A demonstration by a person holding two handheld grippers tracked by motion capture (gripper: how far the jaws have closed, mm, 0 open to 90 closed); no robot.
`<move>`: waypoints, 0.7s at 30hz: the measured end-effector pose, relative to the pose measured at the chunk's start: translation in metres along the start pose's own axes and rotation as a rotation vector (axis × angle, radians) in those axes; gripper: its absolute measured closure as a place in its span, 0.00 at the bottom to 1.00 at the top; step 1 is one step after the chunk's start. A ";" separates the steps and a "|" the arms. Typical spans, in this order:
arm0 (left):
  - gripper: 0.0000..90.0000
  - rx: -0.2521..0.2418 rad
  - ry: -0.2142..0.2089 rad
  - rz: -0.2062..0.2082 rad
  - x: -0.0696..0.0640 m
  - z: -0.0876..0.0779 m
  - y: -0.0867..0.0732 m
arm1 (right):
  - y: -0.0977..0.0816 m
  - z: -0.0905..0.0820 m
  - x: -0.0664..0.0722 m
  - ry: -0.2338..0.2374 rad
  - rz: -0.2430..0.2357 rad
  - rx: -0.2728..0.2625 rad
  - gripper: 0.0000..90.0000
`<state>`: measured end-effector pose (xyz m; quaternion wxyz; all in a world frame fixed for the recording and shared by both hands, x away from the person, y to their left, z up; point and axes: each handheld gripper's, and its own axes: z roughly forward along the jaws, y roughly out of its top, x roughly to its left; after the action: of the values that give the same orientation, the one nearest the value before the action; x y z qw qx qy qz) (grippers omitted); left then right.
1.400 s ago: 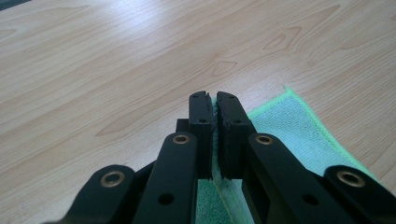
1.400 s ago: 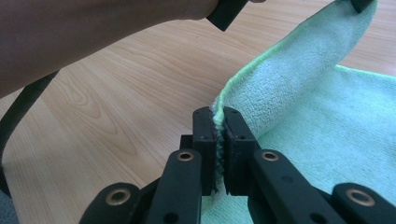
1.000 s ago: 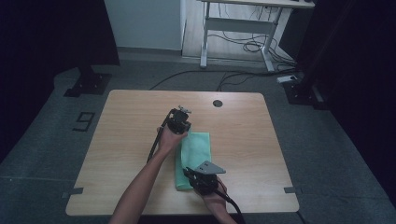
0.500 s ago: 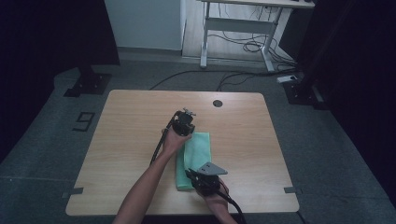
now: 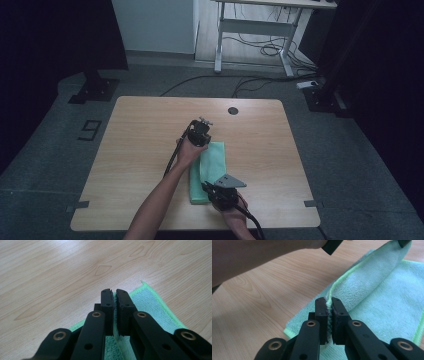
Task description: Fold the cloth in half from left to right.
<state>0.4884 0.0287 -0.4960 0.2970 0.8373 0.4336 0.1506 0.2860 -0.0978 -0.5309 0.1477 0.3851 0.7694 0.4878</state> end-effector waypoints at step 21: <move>0.94 -0.014 -0.013 0.002 -0.009 0.004 0.003 | -0.008 -0.010 -0.008 -0.024 0.028 -0.008 0.94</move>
<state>0.4874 0.0189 -0.4969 0.3056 0.8366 0.4296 0.1487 0.2820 -0.1120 -0.5342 0.1516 0.4008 0.7601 0.4885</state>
